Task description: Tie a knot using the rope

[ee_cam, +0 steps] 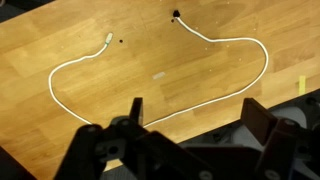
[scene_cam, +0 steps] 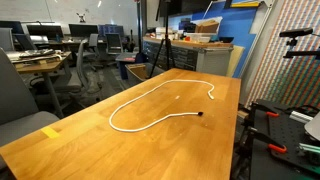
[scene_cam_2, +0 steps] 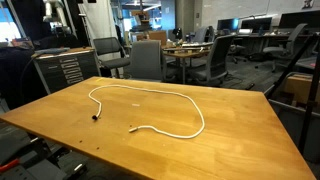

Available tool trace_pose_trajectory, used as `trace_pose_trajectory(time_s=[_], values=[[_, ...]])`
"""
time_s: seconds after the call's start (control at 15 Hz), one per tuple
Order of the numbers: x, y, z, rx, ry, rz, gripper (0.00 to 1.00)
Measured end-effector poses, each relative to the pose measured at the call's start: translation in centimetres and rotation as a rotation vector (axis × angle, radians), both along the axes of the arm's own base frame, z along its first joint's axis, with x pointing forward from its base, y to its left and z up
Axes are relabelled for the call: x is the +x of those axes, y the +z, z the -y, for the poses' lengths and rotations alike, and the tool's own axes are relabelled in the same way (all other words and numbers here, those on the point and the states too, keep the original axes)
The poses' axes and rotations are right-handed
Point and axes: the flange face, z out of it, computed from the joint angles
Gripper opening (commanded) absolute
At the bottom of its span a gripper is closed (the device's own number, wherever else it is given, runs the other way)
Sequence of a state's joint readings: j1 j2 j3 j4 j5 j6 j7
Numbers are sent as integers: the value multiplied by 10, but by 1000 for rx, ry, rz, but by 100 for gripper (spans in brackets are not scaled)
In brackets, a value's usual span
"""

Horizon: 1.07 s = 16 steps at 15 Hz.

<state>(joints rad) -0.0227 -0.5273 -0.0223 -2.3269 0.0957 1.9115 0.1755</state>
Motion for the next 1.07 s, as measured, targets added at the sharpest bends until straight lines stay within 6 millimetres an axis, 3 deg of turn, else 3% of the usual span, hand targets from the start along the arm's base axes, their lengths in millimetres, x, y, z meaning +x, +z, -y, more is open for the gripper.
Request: trace_pose_trajectory(time_s=[0.27,0.53,0.73,1.07], values=[[0,12,0,-1,0,26,100],[0,11,0,-1,0,24,100],[-6,14,-3,-42,146,16,100],[-33,46,-18,-81,403,48,100]])
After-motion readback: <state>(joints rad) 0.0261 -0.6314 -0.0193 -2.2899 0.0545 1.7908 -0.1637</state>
